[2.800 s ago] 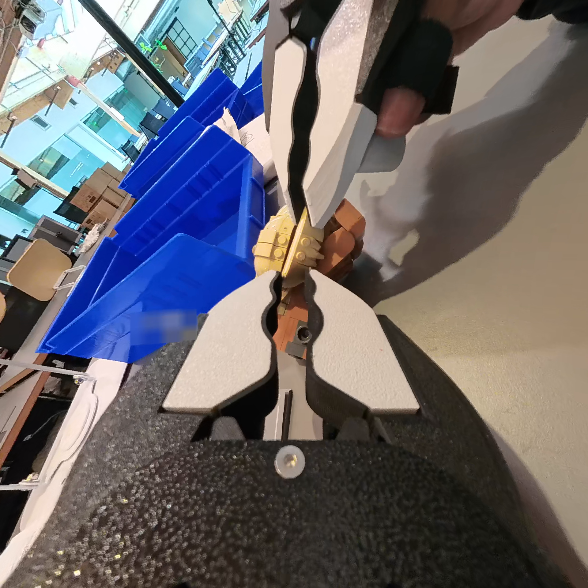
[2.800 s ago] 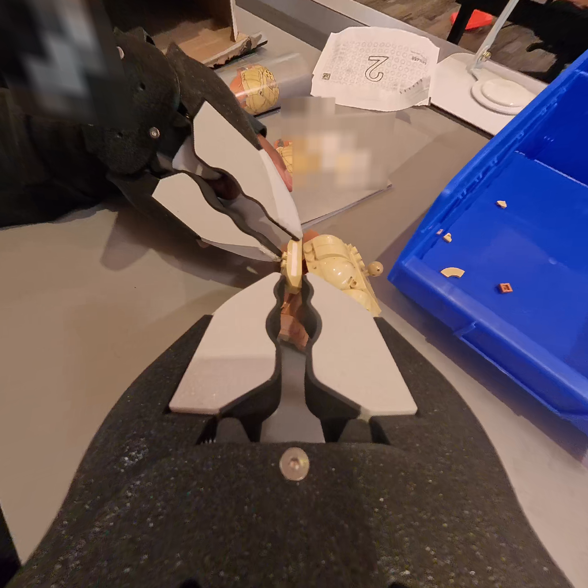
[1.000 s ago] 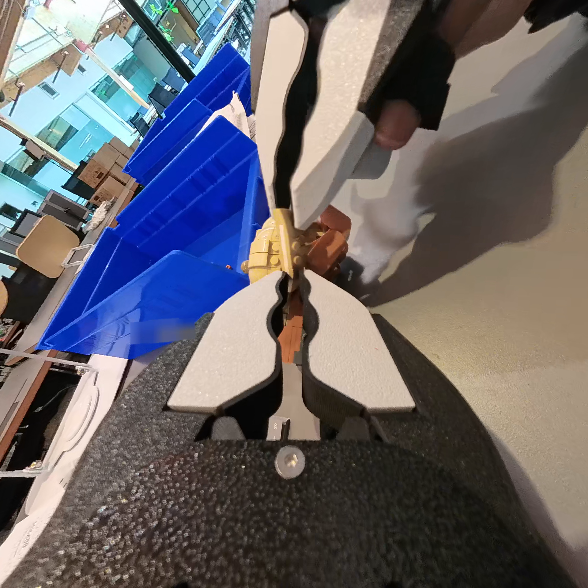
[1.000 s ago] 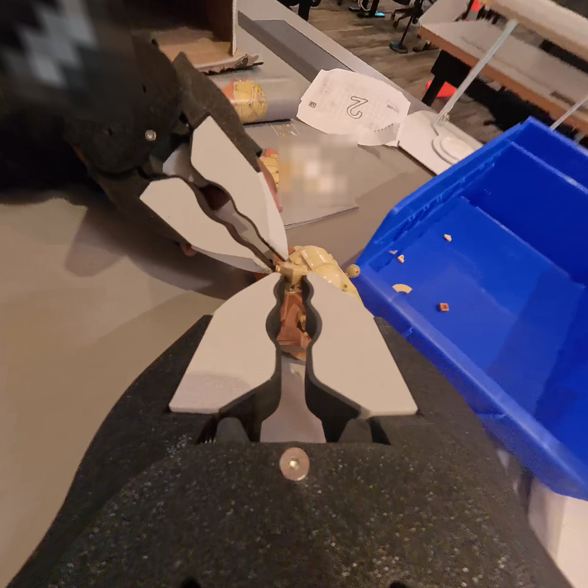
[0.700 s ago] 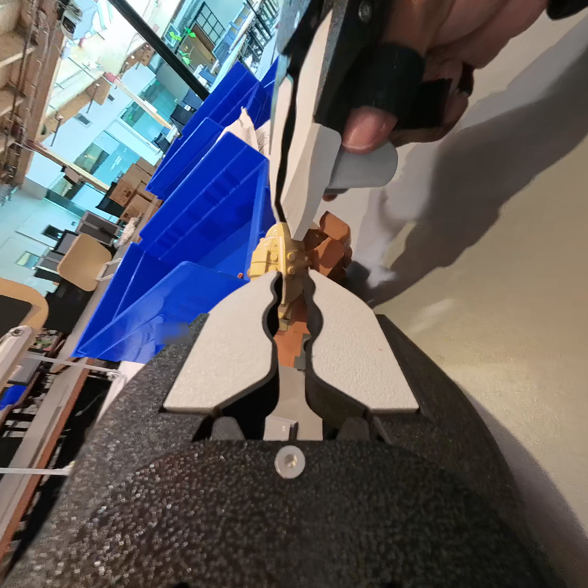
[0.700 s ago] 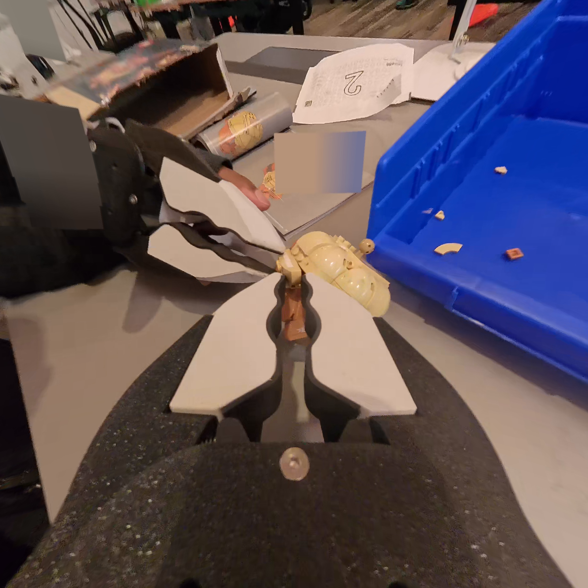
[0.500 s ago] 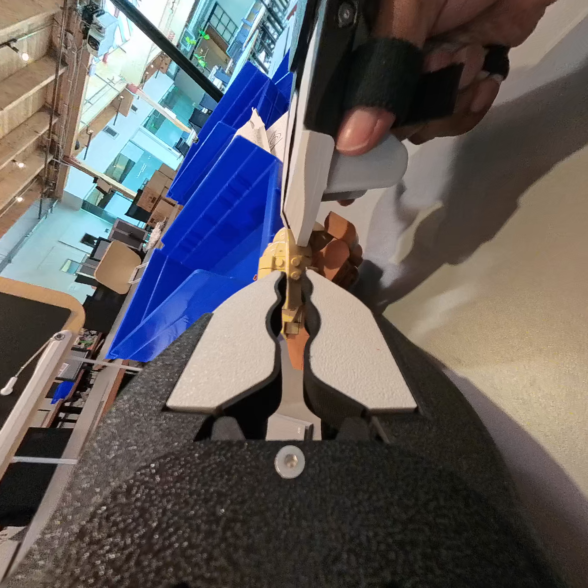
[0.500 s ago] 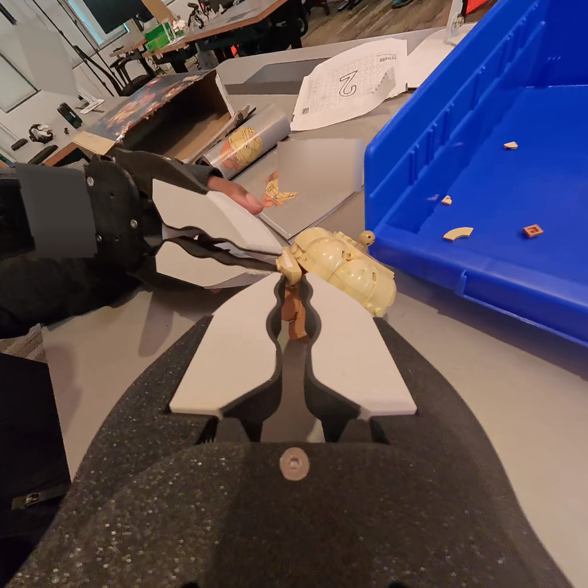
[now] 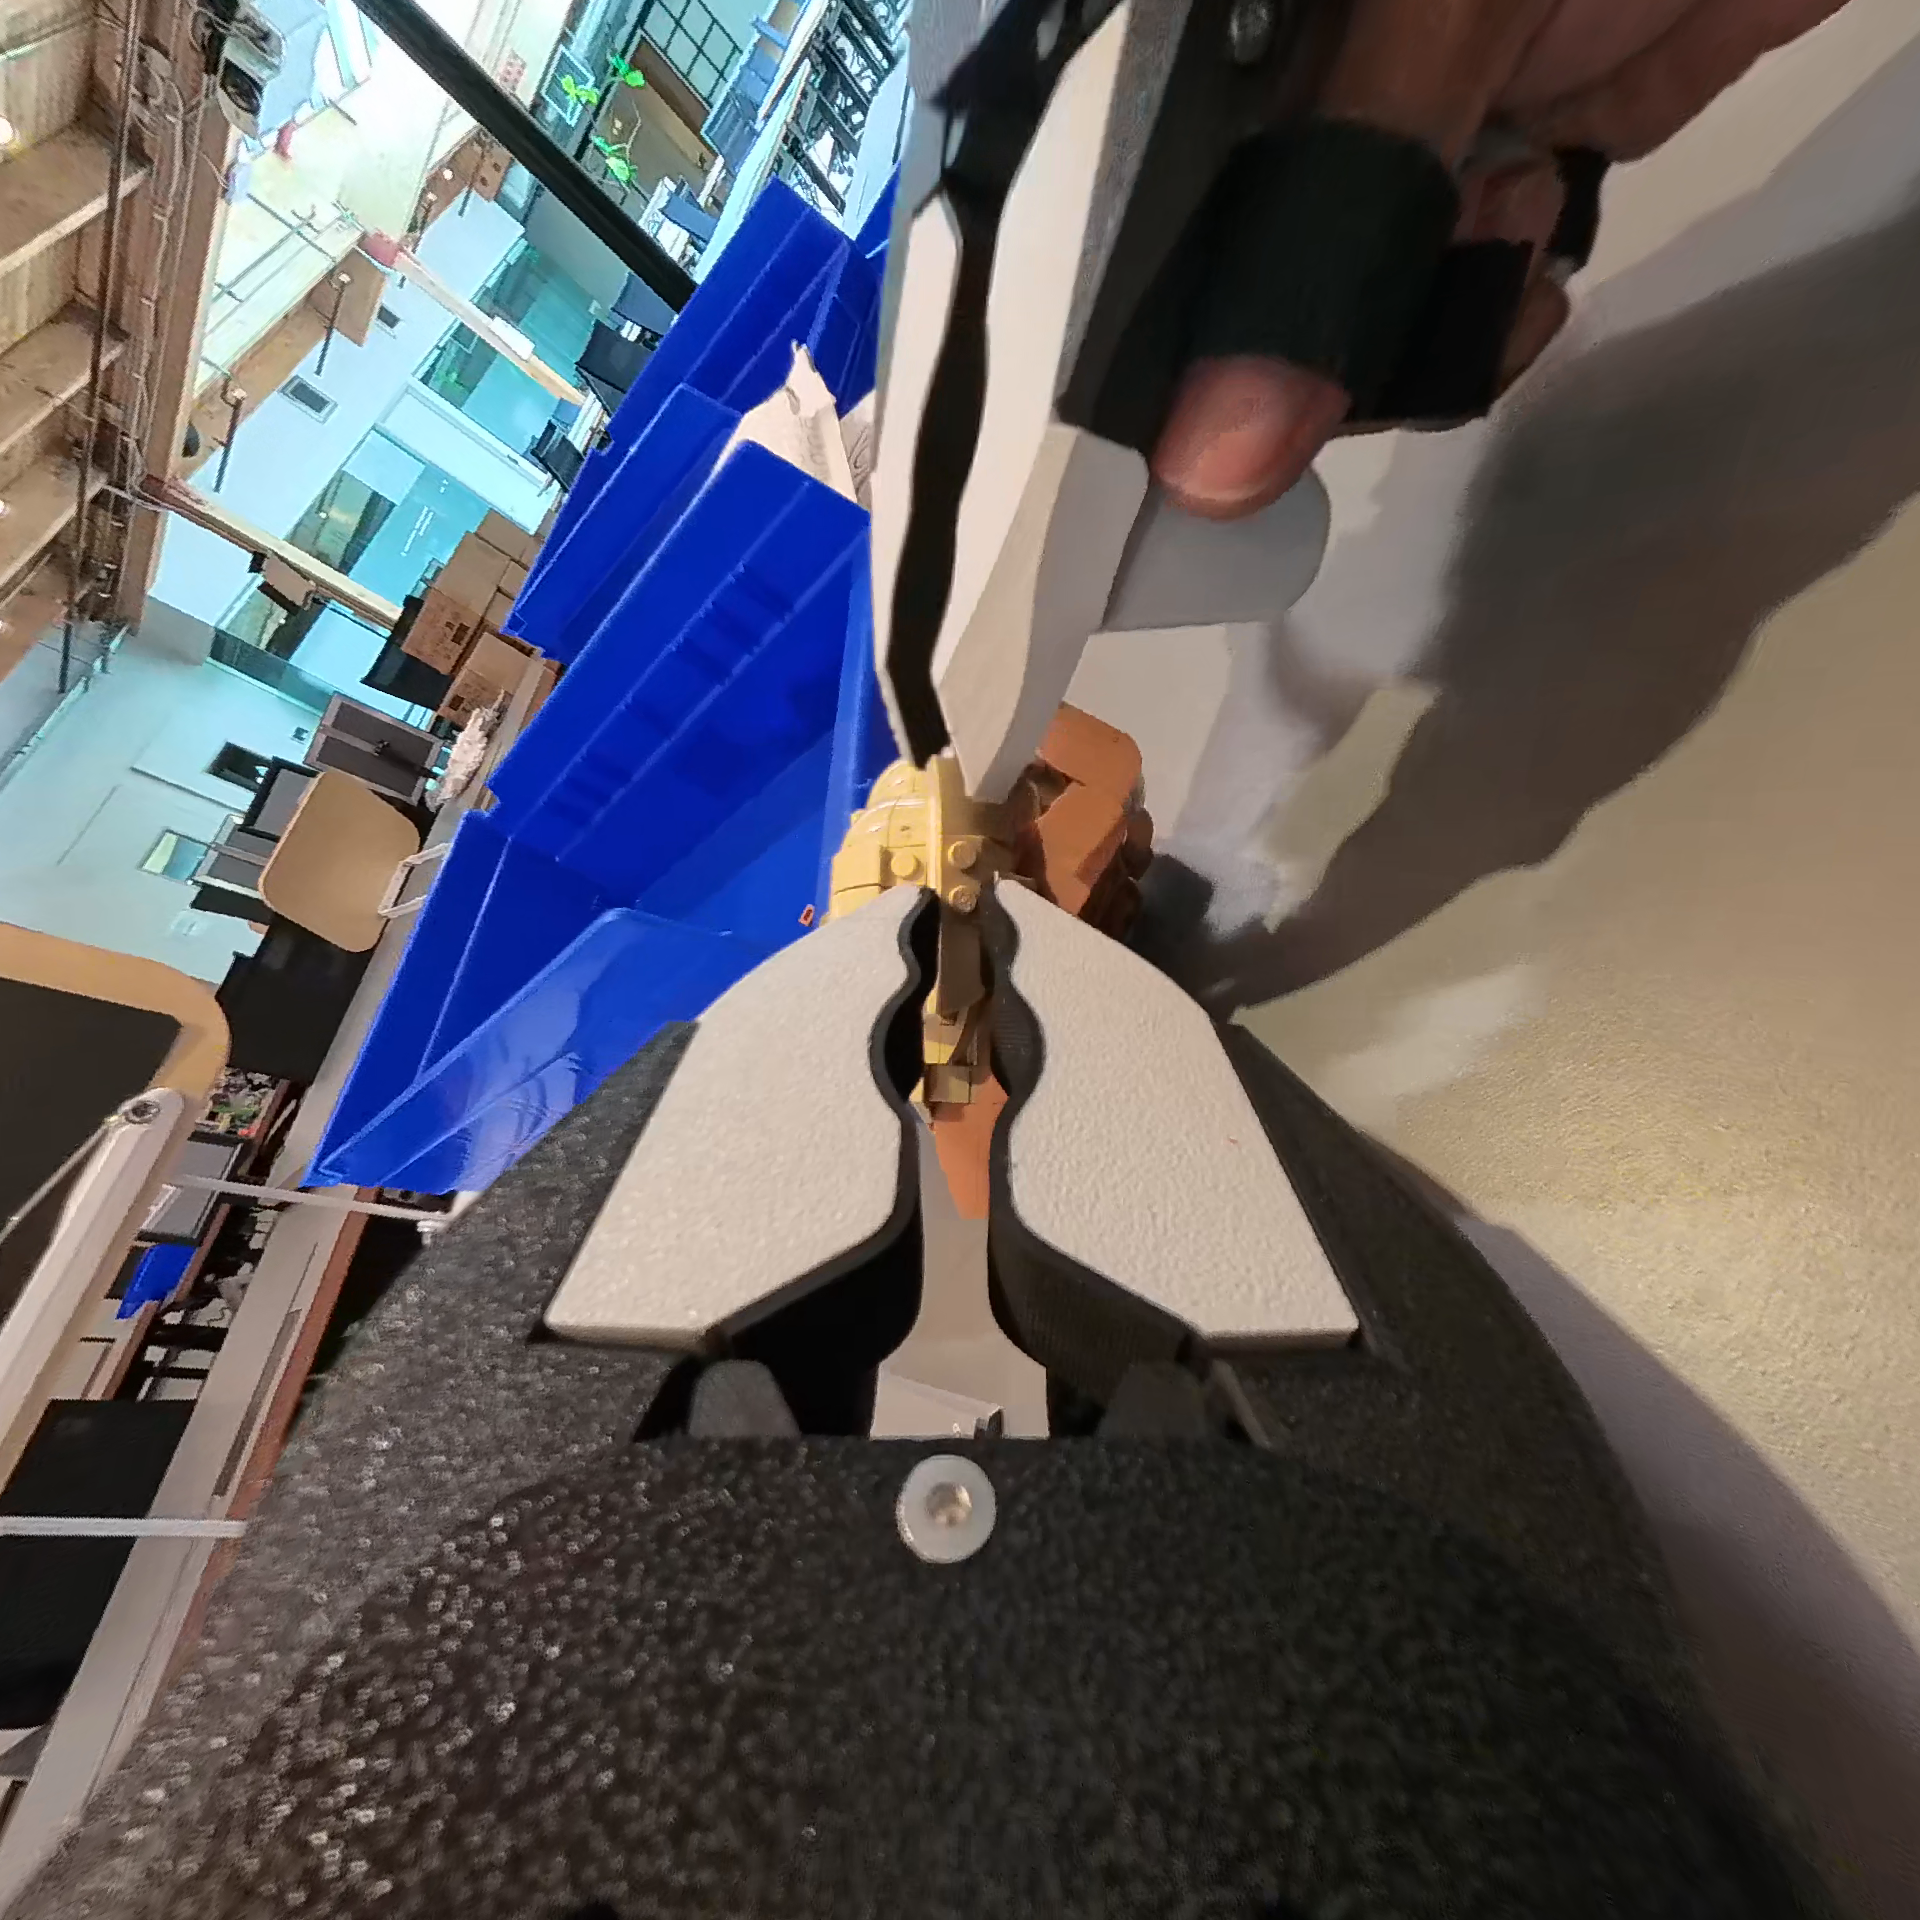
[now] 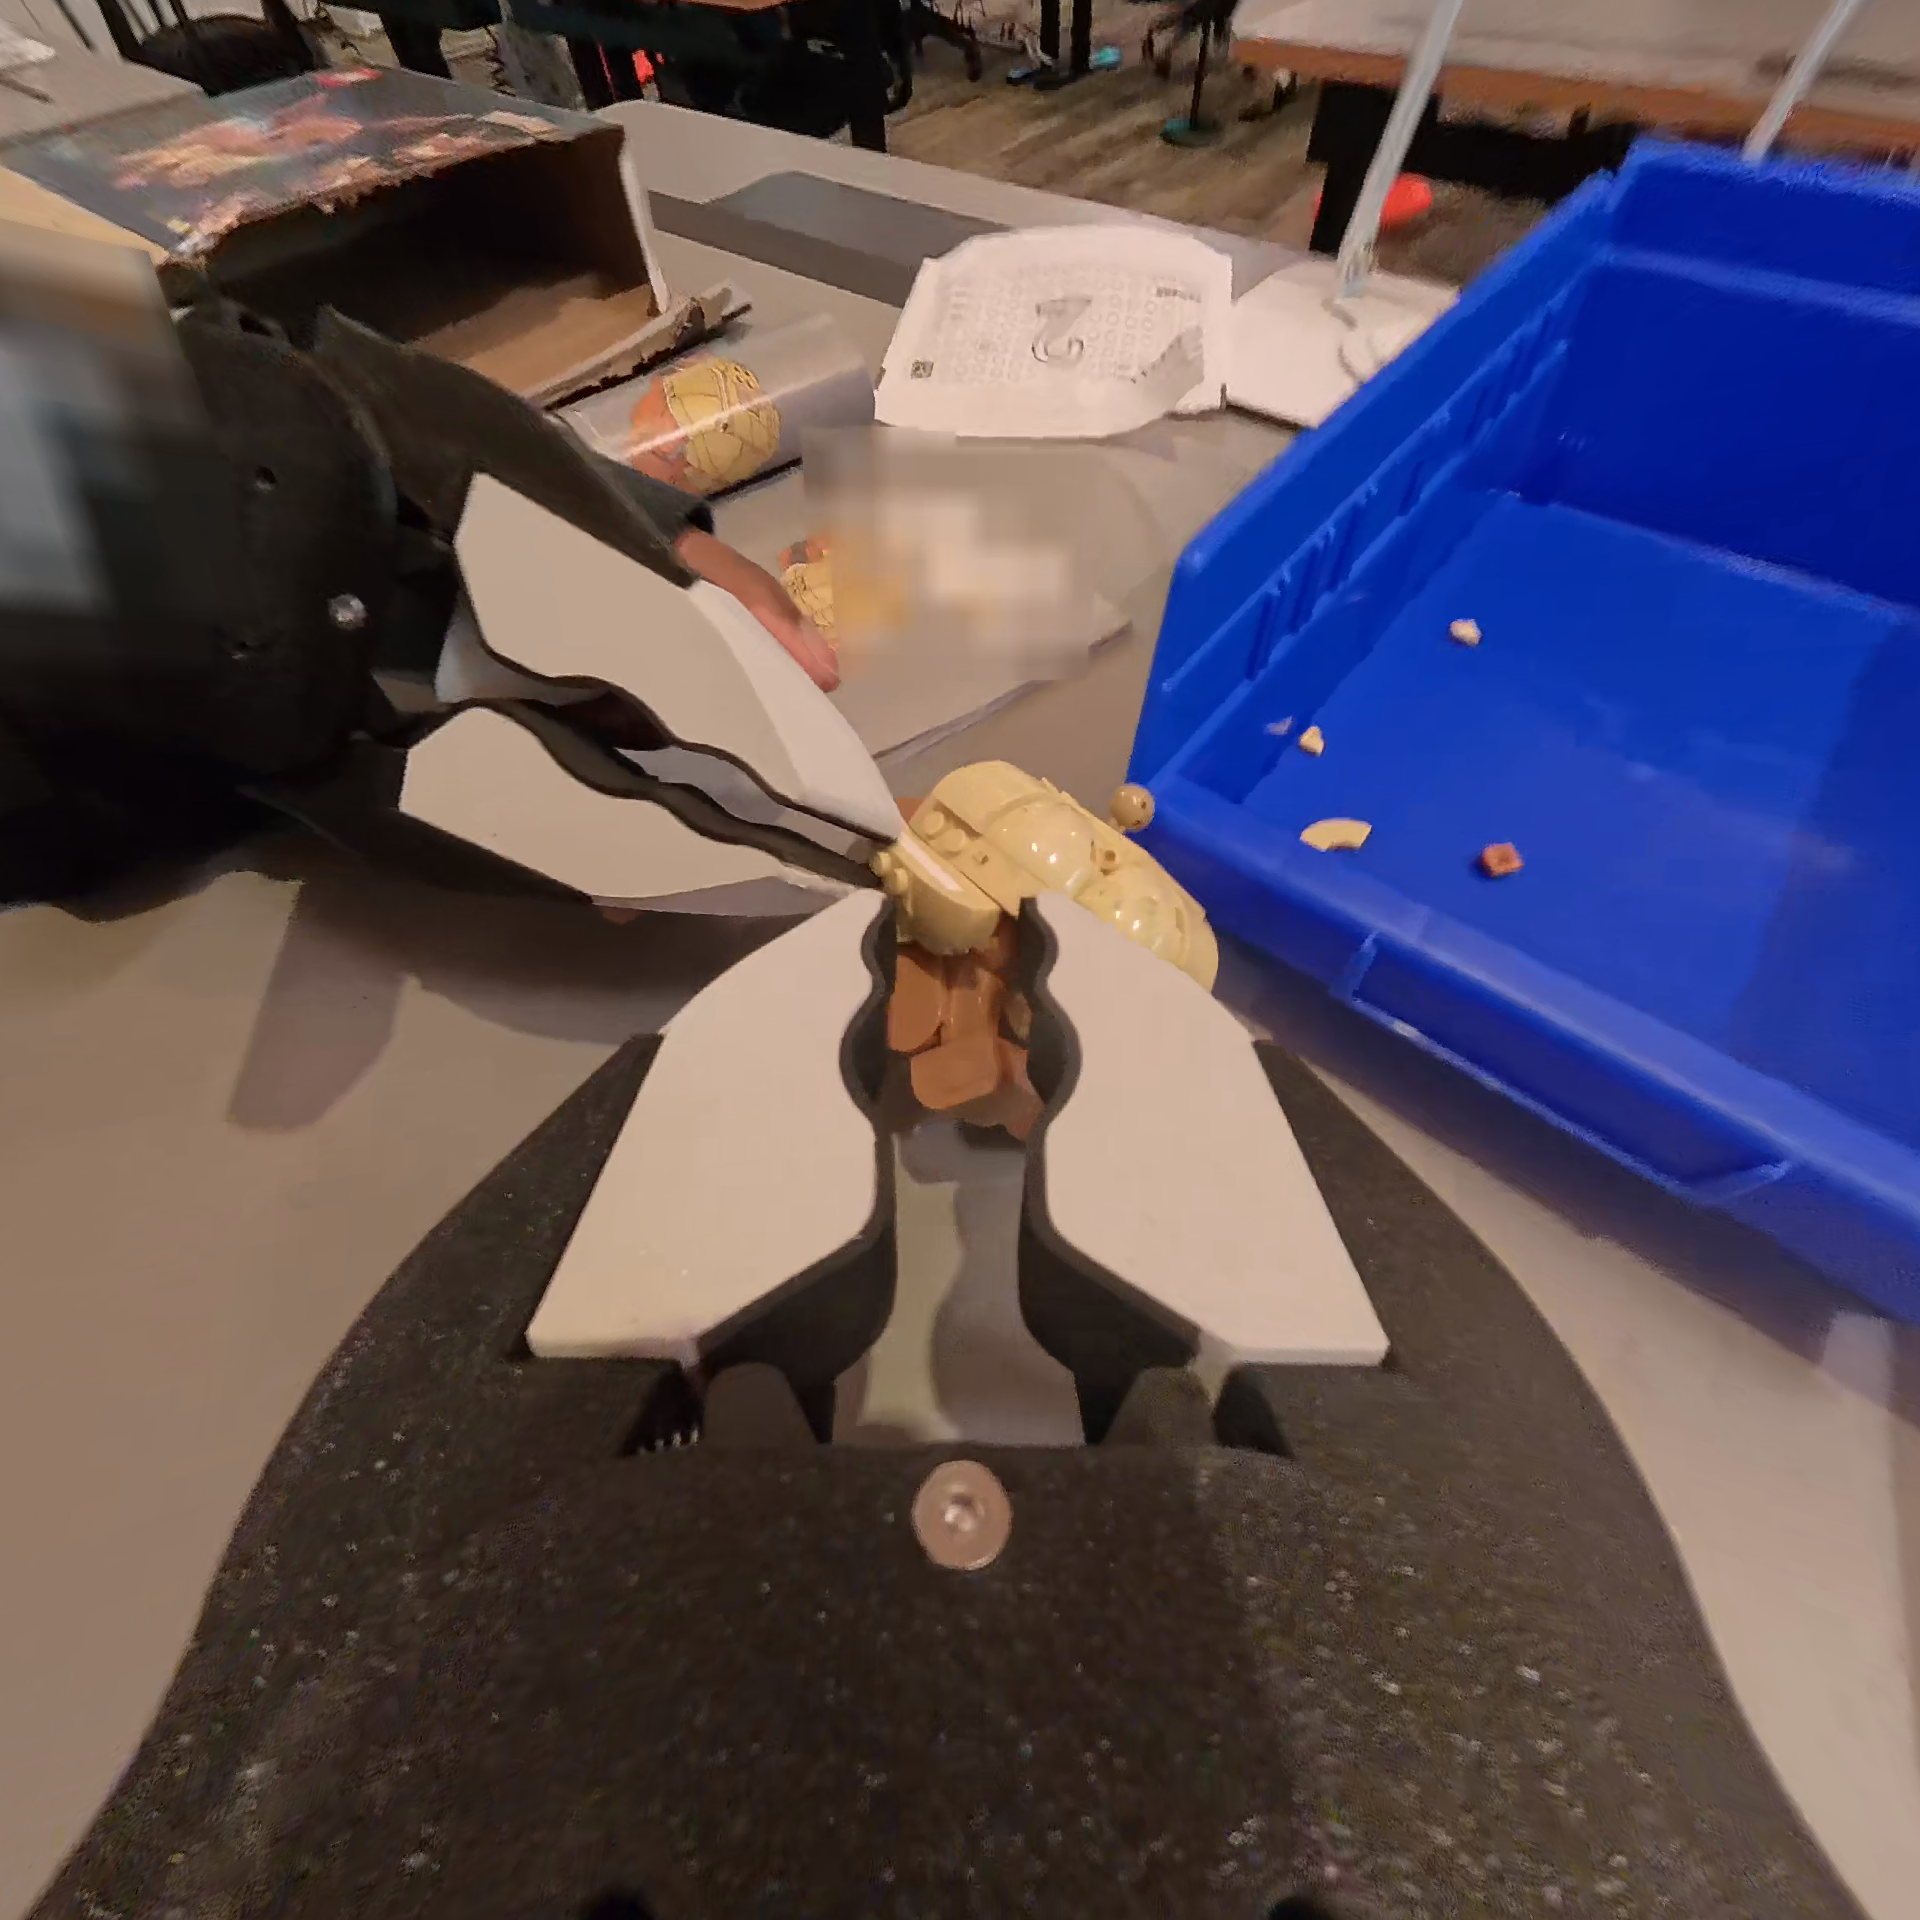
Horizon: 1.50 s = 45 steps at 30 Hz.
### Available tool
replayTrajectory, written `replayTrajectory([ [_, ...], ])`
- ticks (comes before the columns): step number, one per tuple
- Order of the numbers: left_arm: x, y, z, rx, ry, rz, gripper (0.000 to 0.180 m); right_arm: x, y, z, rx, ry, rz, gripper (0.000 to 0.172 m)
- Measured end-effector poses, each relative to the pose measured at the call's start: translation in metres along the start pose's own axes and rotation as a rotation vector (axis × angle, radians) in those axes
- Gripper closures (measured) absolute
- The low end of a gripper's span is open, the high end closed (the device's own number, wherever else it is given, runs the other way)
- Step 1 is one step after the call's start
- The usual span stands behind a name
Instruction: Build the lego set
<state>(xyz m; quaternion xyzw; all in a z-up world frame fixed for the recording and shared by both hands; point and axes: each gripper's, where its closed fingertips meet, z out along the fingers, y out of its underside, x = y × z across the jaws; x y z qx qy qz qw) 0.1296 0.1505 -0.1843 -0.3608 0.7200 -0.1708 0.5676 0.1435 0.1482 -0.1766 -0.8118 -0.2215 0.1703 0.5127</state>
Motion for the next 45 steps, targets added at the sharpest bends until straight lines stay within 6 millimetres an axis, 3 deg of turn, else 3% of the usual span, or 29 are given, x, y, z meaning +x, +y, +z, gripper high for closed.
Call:
replayTrajectory([
  [7, 0.0, -0.001, 0.001, -0.007, 0.02, -0.038, 0.173, -0.004, -0.004, -0.005, 0.0, 0.052, -0.501, 0.155],
  [13, 0.0, -0.002, 0.003, -0.006, 0.023, -0.051, 0.173, -0.001, -0.001, -0.005, -0.032, 0.013, -0.654, 0.156],
  [25, 0.0, 0.0, 0.003, -0.005, 0.028, -0.088, 0.177, 0.008, -0.004, 0.009, -0.074, -0.12, -0.411, 0.147],
  [30, -0.001, 0.0, 0.004, 0.006, 0.025, -0.108, 0.175, 0.009, -0.004, 0.01, -0.062, -0.14, -0.394, 0.147],
  [35, -0.005, 0.001, 0.003, 0.022, 0.003, -0.132, 0.163, 0.01, -0.005, 0.01, -0.061, -0.136, -0.382, 0.148],
  [40, -0.01, 0.005, 0.003, 0.04, 0.004, -0.159, 0.14, 0.011, -0.005, 0.011, -0.061, -0.126, -0.382, 0.151],
  [45, -0.008, 0.006, 0.006, 0.071, 0.091, -0.242, 0.136, 0.011, -0.005, 0.01, -0.068, -0.121, -0.384, 0.15],
])
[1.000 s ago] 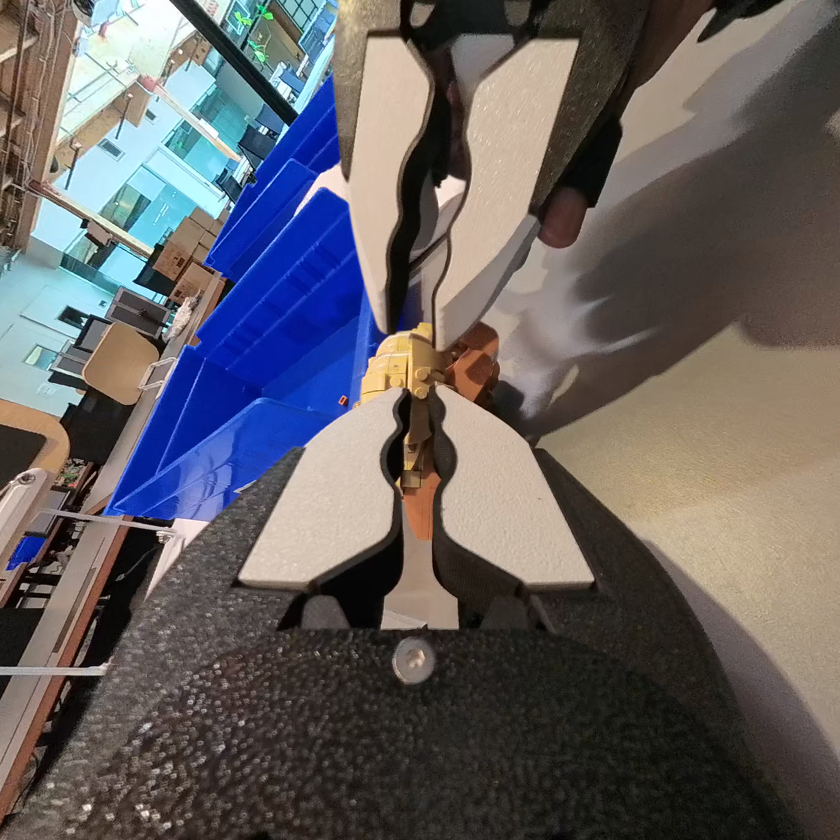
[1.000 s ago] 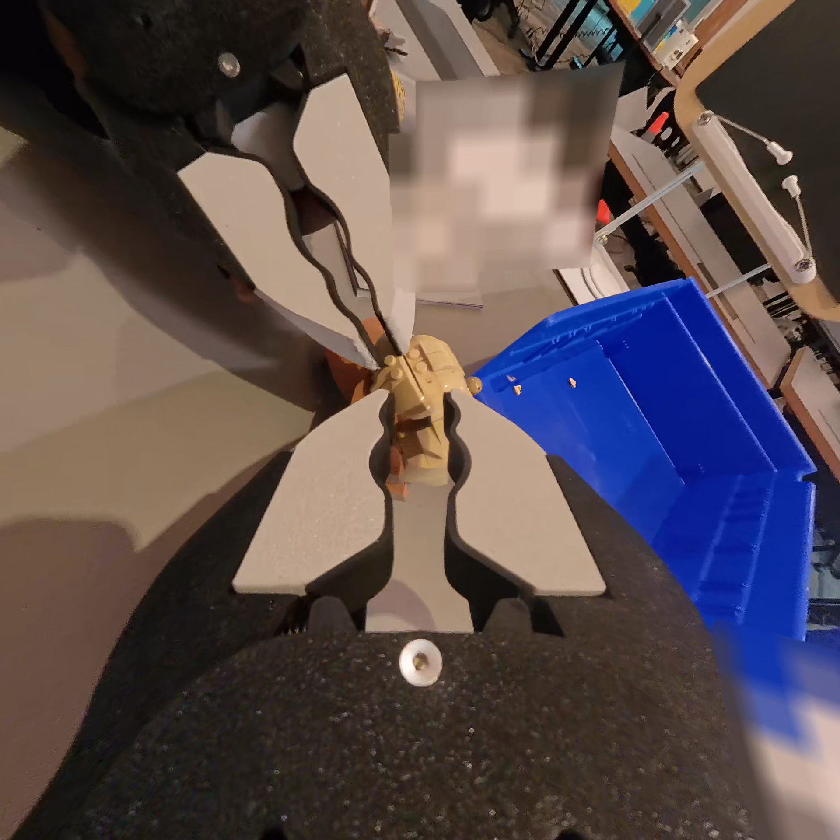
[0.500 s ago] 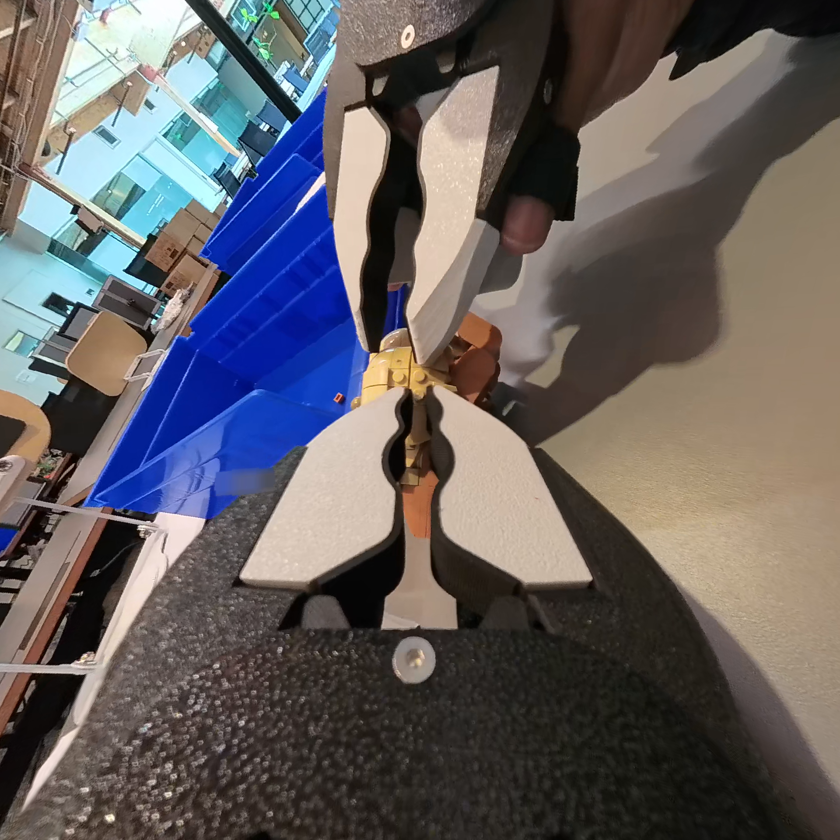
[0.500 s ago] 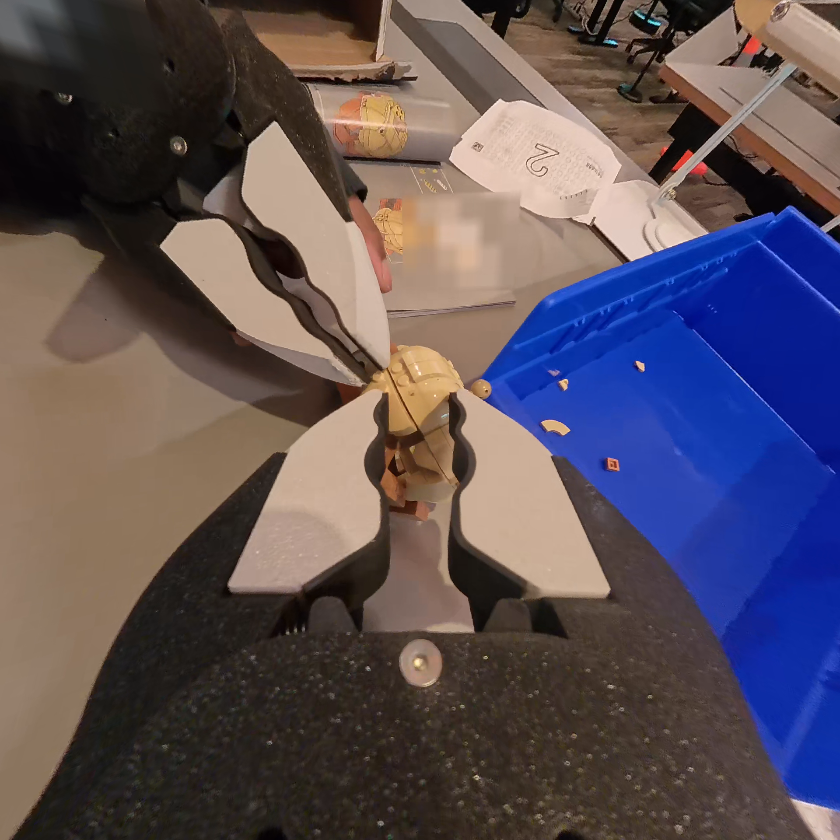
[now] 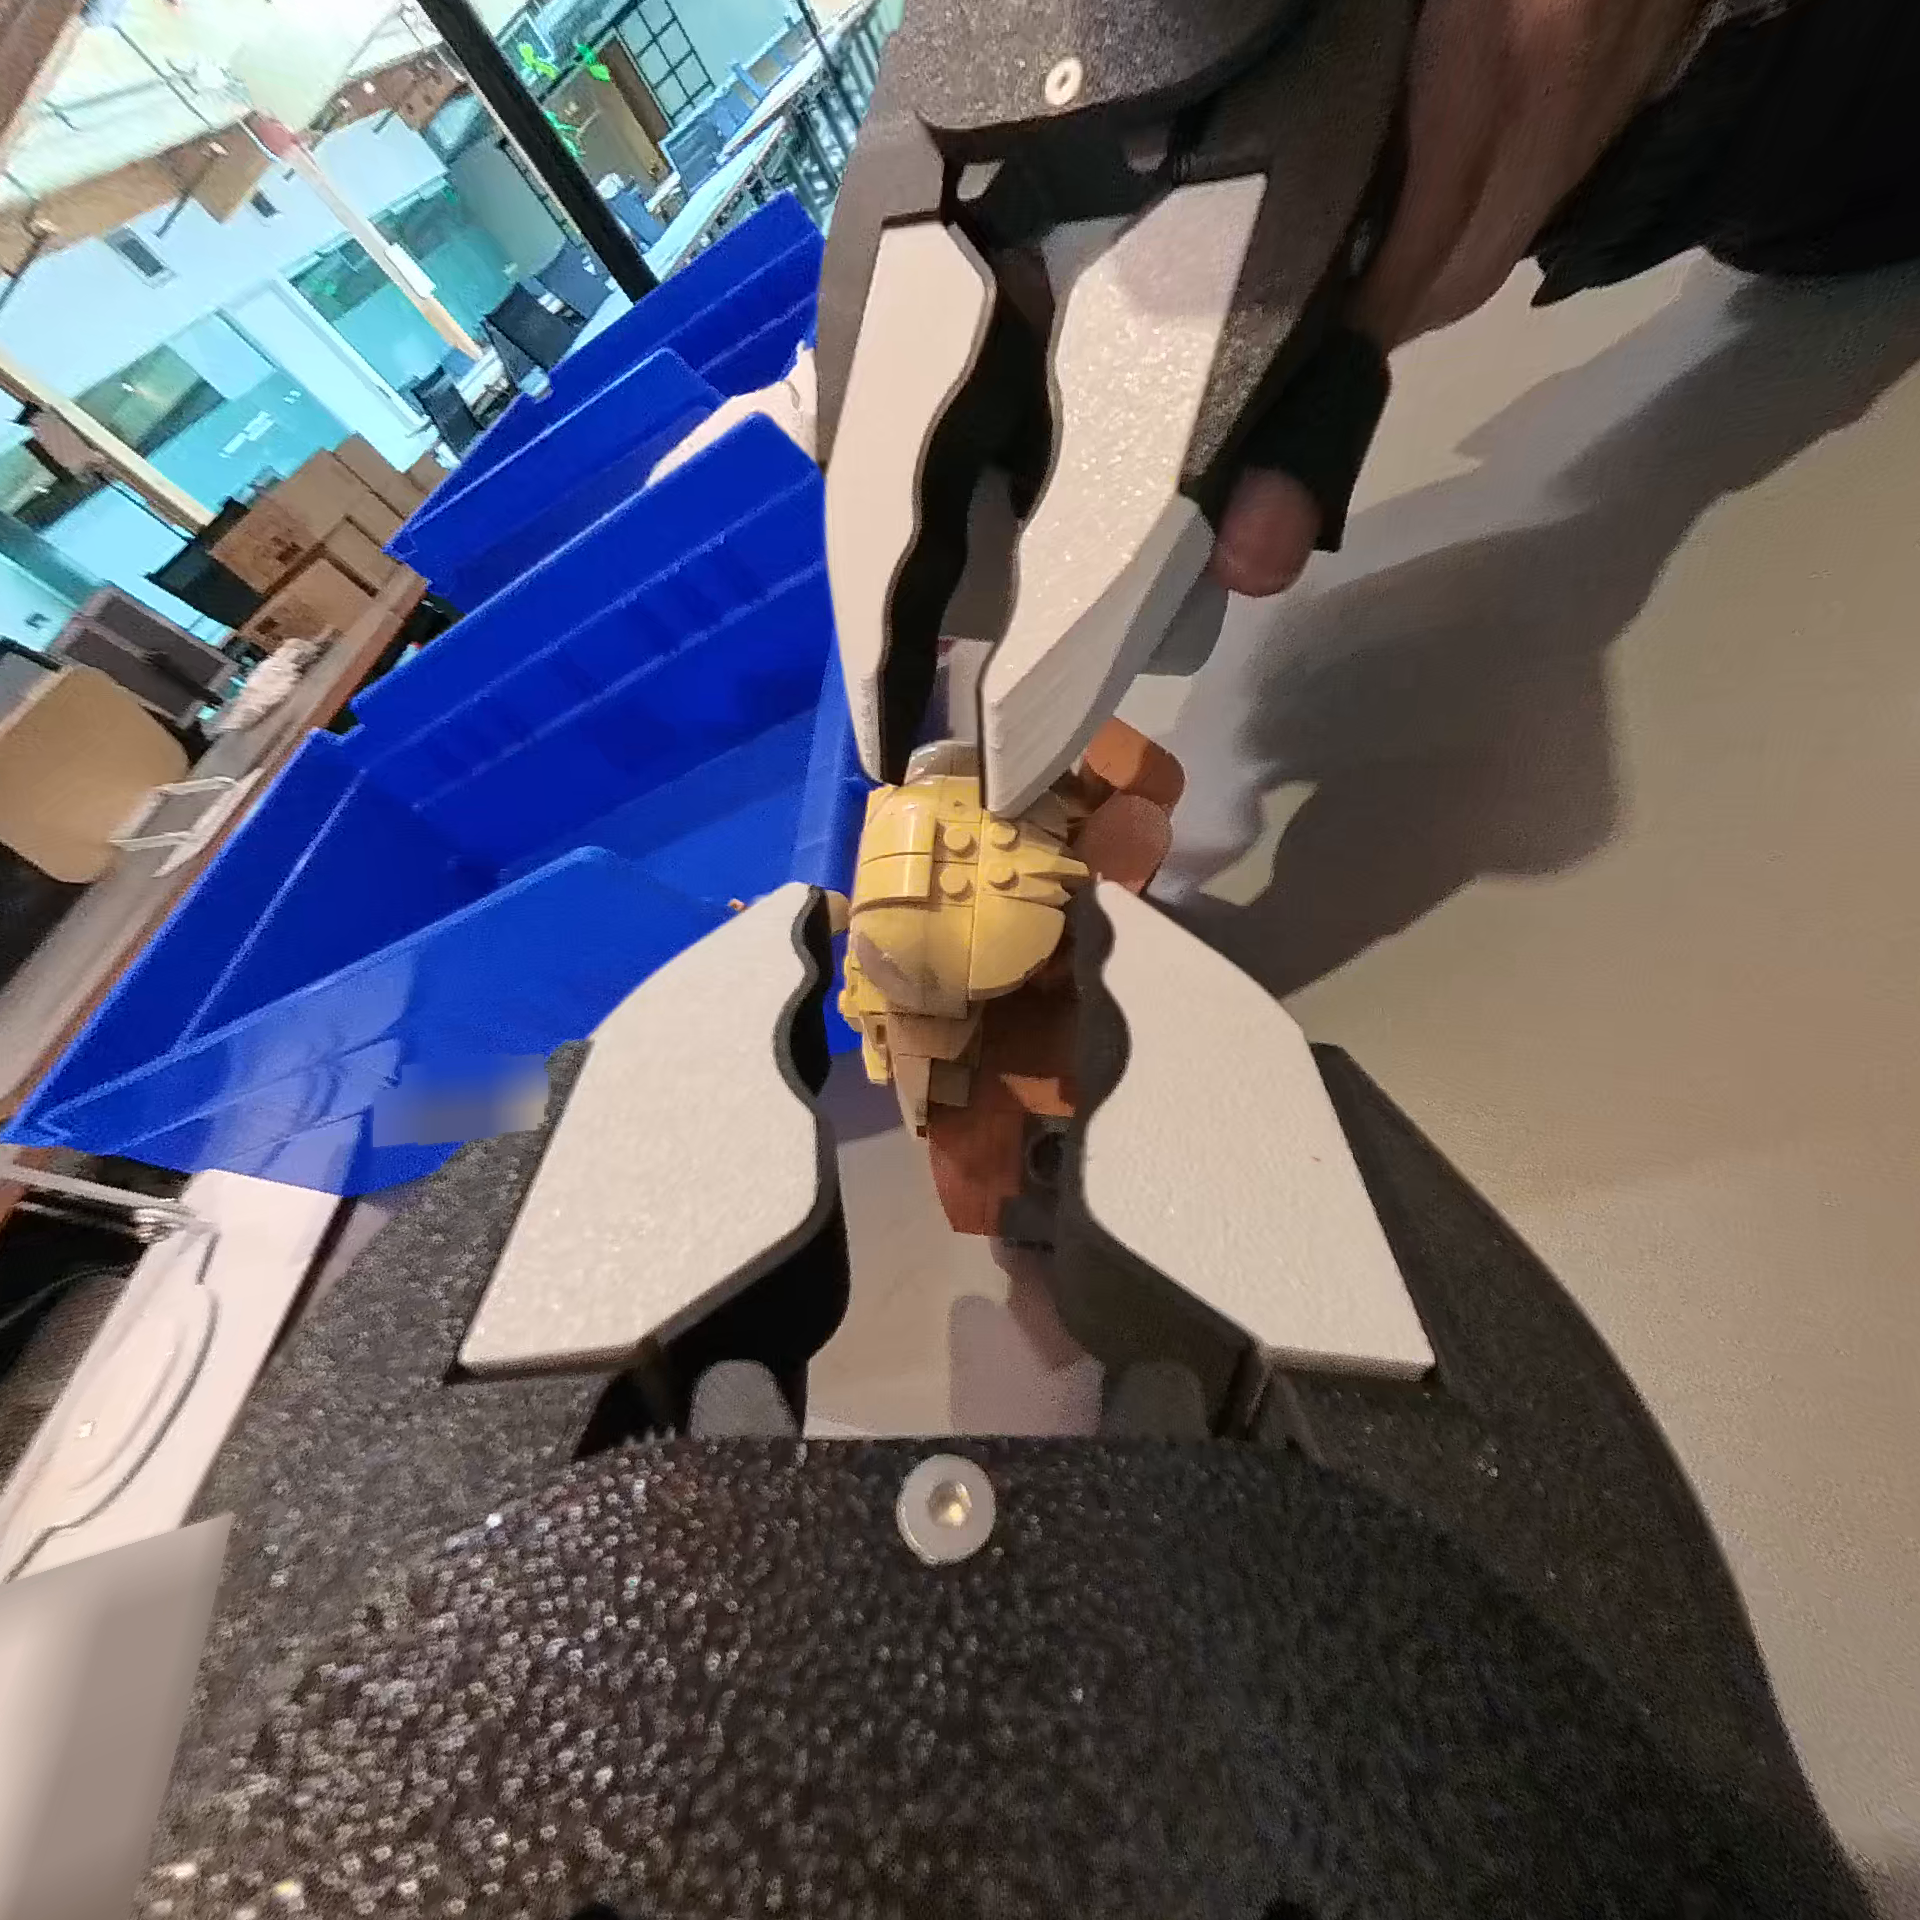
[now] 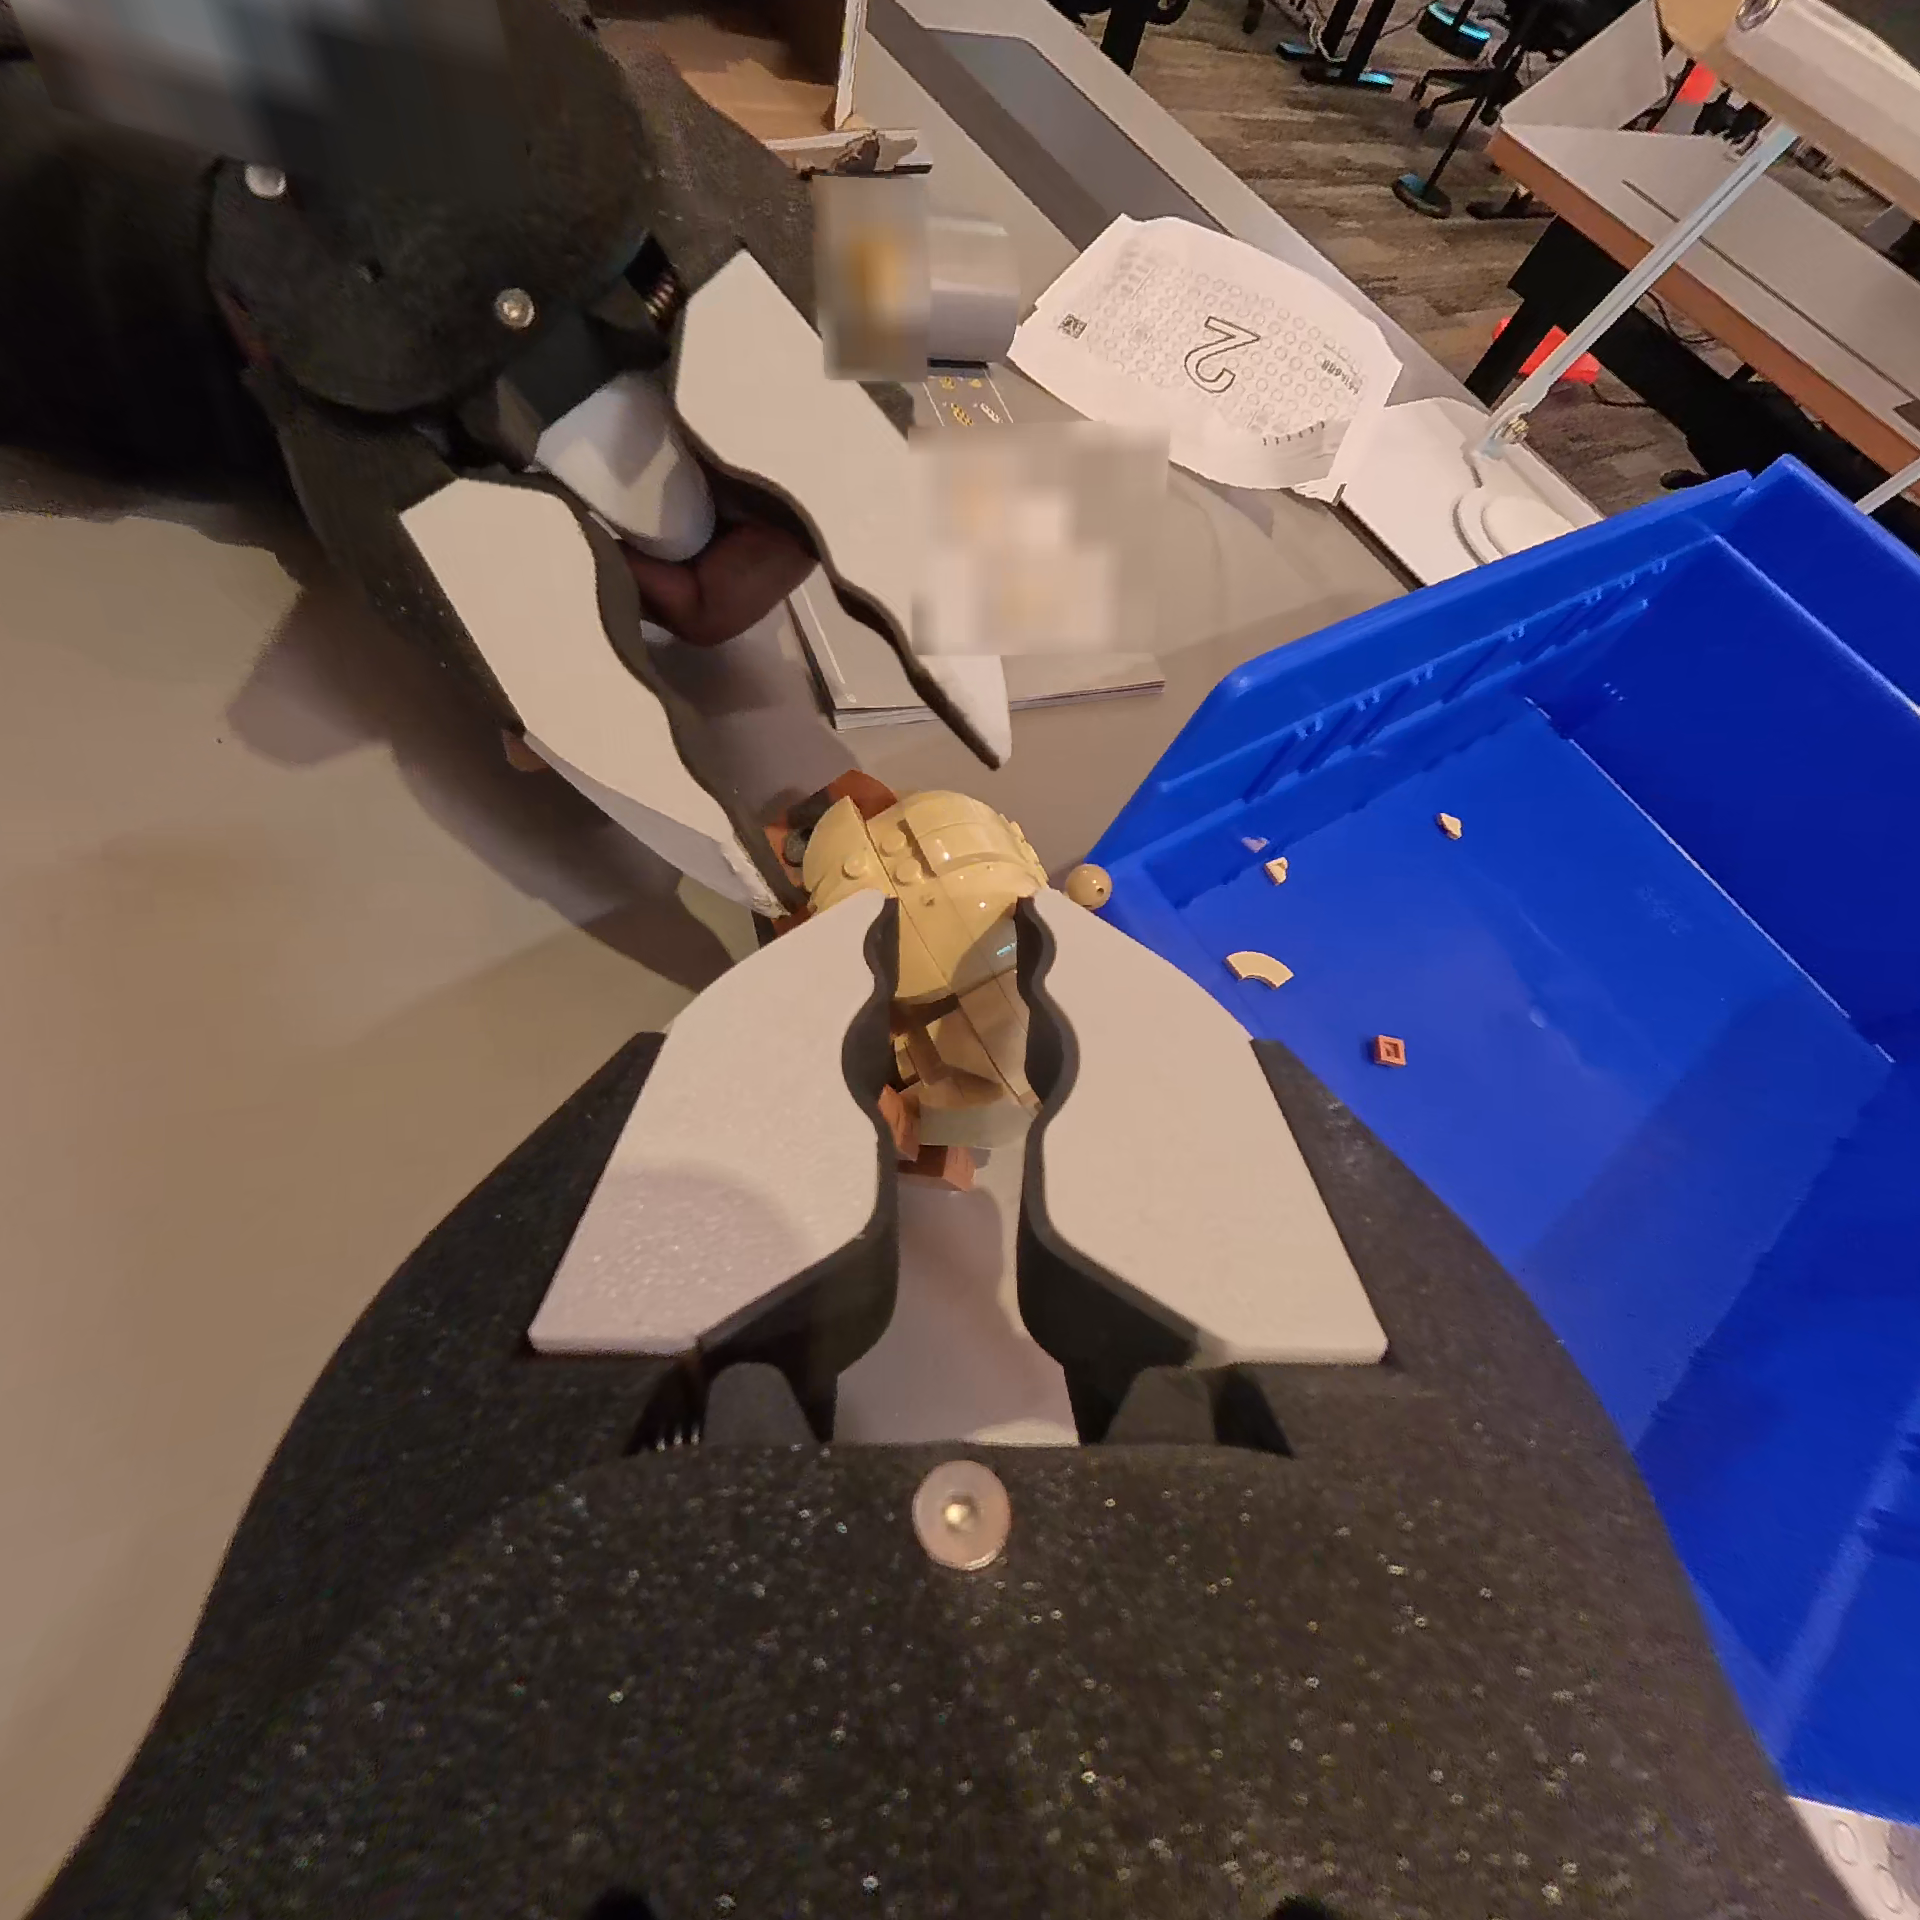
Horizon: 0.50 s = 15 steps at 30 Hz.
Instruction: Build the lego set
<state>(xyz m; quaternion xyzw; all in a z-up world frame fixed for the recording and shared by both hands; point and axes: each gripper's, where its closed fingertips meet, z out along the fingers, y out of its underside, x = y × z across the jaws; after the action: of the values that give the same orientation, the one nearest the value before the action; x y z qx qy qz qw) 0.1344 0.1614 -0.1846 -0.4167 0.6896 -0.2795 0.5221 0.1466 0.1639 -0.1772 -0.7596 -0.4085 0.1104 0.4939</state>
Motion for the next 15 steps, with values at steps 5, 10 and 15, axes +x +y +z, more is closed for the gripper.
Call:
replayTrajectory([
  [5, -0.0006, 0.0011, 0.0019, 0.017, 0.09, -0.149, 0.133, 0.0004, 0.0003, -0.0002, 0.003, -0.006, 0.024, 0.15],
  [10, 0.003, 0.0054, 0.0031, 0.003, 0.18, -0.345, 0.127, 0.0003, 0.0004, 0.0, 0.008, -0.003, 0.034, 0.15],
  [15, -0.0034, 0.008, 0.0039, -0.022, 0.254, -0.651, 0.12, 0.0003, 0.0002, 0.0, 0.015, -0.003, 0.039, 0.15],
])
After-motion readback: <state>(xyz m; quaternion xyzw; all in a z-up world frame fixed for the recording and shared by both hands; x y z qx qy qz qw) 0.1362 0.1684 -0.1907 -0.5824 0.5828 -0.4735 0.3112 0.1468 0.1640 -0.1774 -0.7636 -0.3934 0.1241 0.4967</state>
